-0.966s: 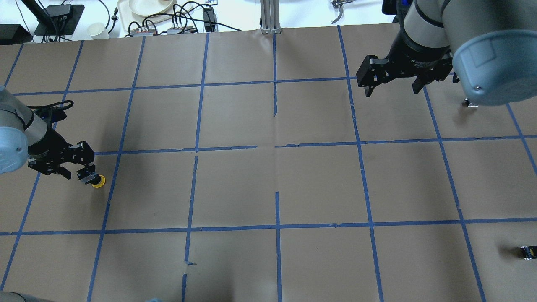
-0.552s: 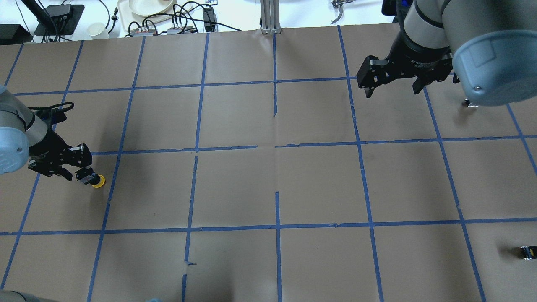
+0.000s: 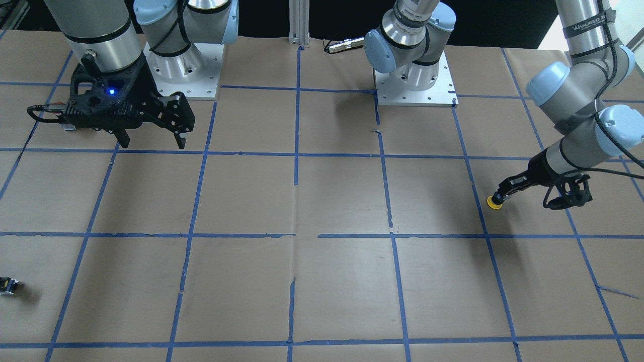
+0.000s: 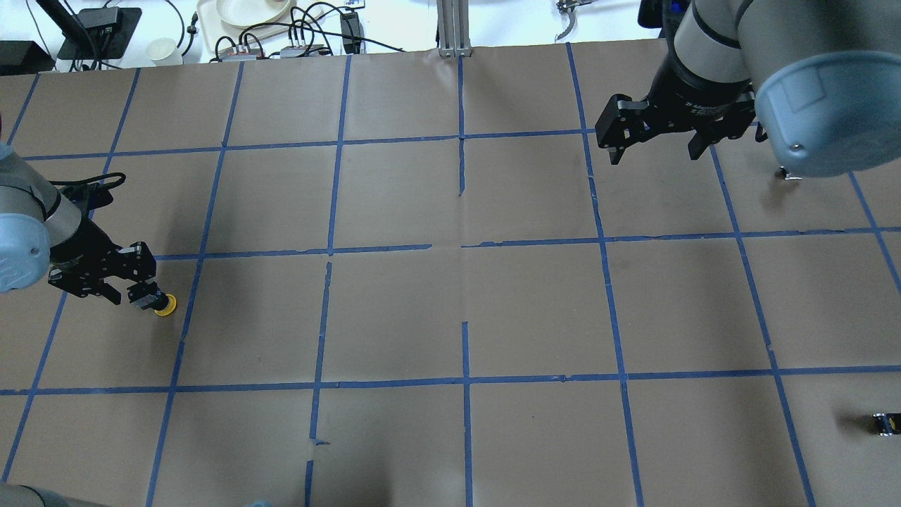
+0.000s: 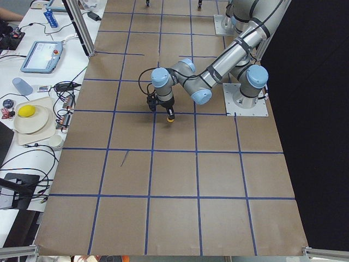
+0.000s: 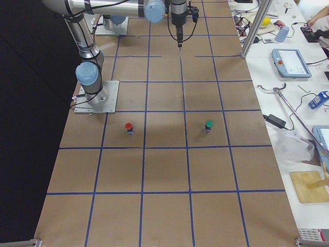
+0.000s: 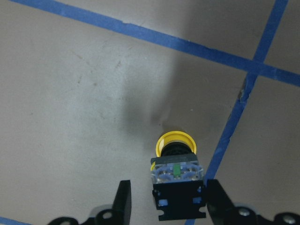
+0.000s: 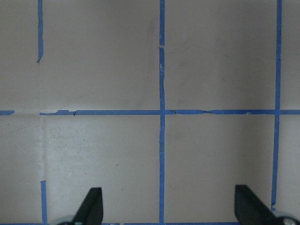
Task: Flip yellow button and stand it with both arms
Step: 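Lift the yellow button with the left gripper and carry it toward the right gripper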
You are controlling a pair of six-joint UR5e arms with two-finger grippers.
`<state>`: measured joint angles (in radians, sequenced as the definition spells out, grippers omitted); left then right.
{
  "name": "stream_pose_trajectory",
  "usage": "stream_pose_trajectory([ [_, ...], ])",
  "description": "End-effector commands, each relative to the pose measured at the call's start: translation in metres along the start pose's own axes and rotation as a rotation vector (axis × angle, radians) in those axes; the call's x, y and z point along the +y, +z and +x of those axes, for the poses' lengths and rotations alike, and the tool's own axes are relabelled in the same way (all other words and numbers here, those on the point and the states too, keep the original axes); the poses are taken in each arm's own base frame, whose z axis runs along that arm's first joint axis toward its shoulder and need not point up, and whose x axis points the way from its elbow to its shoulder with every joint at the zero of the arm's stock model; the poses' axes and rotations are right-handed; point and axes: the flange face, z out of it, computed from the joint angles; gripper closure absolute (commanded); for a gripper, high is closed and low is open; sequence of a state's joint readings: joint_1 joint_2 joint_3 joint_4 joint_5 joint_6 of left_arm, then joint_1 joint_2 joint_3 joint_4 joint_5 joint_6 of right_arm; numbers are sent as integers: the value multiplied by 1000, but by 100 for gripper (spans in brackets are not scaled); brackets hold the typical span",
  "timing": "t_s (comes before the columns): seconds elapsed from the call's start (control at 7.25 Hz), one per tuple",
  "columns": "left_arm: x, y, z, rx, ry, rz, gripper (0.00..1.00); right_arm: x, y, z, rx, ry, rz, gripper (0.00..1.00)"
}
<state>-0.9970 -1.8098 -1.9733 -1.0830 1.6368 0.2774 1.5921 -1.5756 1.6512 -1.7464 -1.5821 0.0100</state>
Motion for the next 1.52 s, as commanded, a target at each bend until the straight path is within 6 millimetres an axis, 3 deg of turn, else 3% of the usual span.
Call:
stream_pose_trajectory([
  [0.0, -4, 7, 0, 4, -3, -14, 36, 0, 3, 5, 7, 6, -14, 0],
  [0.14, -3, 8, 1, 6, -11, -15, 39, 0, 1, 4, 3, 5, -10, 0],
  [0.28, -4, 7, 1, 11, -13, -12, 77, 0, 4, 4, 0, -6, -17, 0],
  [0.41, -5, 5, 1, 11, -13, -8, 93, -1, 3, 5, 2, -6, -13, 0],
  [0.69, -2, -9, 11, 15, 4, 15, 98, -1, 4, 4, -1, -6, -14, 0],
  [0.83, 6, -26, 36, 83, 32, 24, 98, -2, 4, 4, -1, -7, -8, 0],
  [1.1, 17, -79, 94, 124, 15, -34, 98, -2, 2, 4, -1, -9, -3, 0],
  [1.38, 22, -122, 138, 399, -139, -193, 98, -2, 2, 4, -1, -9, -3, 0],
])
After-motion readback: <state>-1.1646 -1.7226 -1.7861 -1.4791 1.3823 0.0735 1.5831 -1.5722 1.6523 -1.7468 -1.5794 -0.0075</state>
